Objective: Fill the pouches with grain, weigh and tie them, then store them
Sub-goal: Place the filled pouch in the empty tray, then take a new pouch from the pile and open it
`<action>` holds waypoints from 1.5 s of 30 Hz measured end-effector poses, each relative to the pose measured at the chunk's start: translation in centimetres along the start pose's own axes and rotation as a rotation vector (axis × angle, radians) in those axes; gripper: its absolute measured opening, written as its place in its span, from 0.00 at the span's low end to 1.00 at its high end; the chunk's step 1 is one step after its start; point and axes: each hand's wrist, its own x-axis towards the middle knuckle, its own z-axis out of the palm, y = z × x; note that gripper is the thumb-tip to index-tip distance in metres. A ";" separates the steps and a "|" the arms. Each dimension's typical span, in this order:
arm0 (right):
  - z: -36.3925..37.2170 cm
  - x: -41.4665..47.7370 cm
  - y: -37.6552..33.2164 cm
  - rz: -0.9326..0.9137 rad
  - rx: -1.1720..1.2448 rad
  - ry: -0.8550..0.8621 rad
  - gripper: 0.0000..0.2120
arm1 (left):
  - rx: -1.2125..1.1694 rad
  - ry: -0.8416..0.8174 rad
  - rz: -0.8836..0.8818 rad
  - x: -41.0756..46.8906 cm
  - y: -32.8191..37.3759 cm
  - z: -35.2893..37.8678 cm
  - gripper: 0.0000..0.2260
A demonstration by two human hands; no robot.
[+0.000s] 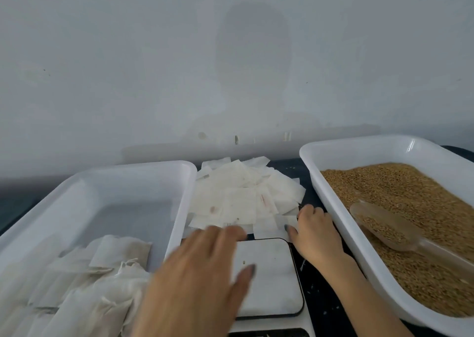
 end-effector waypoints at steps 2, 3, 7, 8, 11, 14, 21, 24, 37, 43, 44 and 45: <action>0.5 -0.1 0.2 0.008 0.021 0.037 0.24 | -0.179 -0.080 -0.044 0.7 1.9 2.5 0.12; 0.6 -0.1 0.3 0.014 0.054 0.042 0.25 | -0.250 -0.072 -0.105 1.0 1.9 4.0 0.11; 1.0 0.0 0.3 0.032 0.196 0.026 0.24 | -0.370 0.002 -0.299 3.6 -0.1 8.9 0.07; 1.0 0.0 0.3 0.033 0.220 0.030 0.22 | -0.405 0.005 -0.337 4.3 -0.8 9.8 0.07; 1.3 0.1 0.8 0.043 0.357 0.087 0.12 | -0.463 0.015 -0.383 5.0 -2.4 12.0 0.07; 1.4 0.2 1.0 0.017 0.642 0.207 0.05 | -0.508 0.087 -0.342 4.3 -3.1 13.1 0.11; -0.7 -1.0 -1.6 -0.082 1.181 0.059 0.10 | -0.460 0.090 -0.066 3.6 -1.7 12.5 0.35; -1.2 -1.9 -2.4 -0.105 1.287 -0.061 0.19 | -0.359 0.130 -0.060 3.6 -1.1 12.2 0.33; -0.3 -3.6 -3.6 -0.486 0.982 0.269 0.15 | -0.300 0.243 -0.161 3.2 -1.6 11.5 0.17; -0.2 -3.7 -3.4 -0.550 0.761 0.377 0.13 | -0.255 0.197 -0.228 2.9 -2.1 11.6 0.15; -0.3 -3.8 -3.4 -0.554 0.736 0.384 0.14 | -0.258 0.199 -0.232 2.8 -2.2 11.5 0.15; -0.4 -3.8 -3.5 -0.555 0.723 0.385 0.14 | -0.255 0.205 -0.234 2.8 -2.2 11.5 0.15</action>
